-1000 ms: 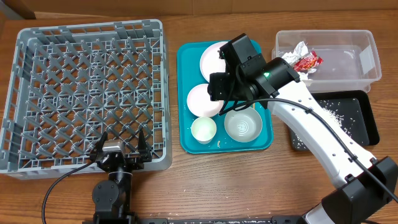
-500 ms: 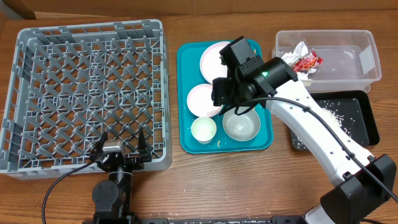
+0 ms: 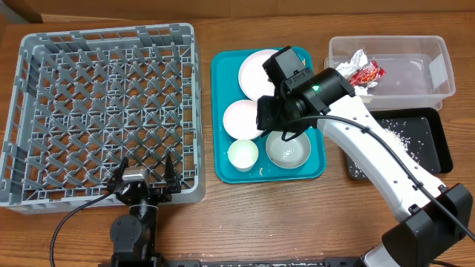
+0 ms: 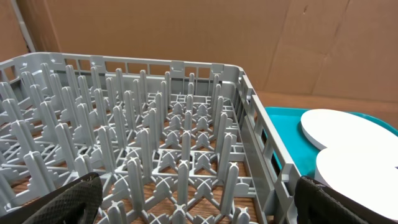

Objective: Sort waste into correct bins and load items into the dishwasher

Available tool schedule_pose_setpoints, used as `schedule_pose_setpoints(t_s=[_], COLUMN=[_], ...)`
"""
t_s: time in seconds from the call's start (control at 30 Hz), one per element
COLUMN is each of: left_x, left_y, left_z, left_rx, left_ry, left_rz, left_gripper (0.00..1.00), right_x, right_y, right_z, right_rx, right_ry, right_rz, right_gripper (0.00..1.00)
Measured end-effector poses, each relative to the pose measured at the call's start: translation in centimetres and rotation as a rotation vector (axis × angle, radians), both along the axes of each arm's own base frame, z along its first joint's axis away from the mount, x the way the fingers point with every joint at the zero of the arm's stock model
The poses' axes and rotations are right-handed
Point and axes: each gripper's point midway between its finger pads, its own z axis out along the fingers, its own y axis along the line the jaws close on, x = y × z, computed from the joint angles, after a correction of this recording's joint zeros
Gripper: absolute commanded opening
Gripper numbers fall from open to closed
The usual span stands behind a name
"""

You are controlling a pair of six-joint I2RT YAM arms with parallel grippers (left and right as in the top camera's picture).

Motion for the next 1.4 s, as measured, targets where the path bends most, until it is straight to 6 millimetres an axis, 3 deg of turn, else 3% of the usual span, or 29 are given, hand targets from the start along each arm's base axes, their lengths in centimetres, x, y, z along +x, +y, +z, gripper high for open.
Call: schedule_pose_setpoints(t_s=[0.23, 0.53, 0.87, 1.0, 1.17, 1.3, 1.4], left_x=[0.0, 0.0, 0.0, 0.0, 0.0, 0.0, 0.1], left_y=[0.0, 0.0, 0.0, 0.0, 0.0, 0.0, 0.0], left_z=[0.0, 0.0, 0.0, 0.0, 0.0, 0.7, 1.2], left_rx=[0.0, 0.0, 0.0, 0.0, 0.0, -0.002, -0.034], left_ry=[0.0, 0.0, 0.0, 0.0, 0.0, -0.028, -0.048], left_rz=[0.0, 0.0, 0.0, 0.0, 0.0, 0.0, 0.002], left_gripper=[1.0, 1.0, 1.0, 1.0, 1.0, 1.0, 1.0], right_x=[-0.4, -2.0, -2.4, -2.6, -3.3, -3.4, -3.5], right_y=[0.2, 1.1, 1.8, 2.0, 2.1, 2.1, 2.1], right_z=[-0.7, -5.8, -9.4, -9.9, -10.5, -10.5, -10.6], right_rx=[-0.012, -0.069, -0.022, -0.009, -0.007, -0.006, -0.006], right_ry=[0.03, 0.13, 0.142, 0.144, 0.164, 0.165, 0.169], right_rz=[-0.008, 0.012, 0.014, 0.019, 0.023, 0.03, 0.029], right_gripper=[0.53, 0.46, 0.42, 0.33, 0.15, 0.05, 0.04])
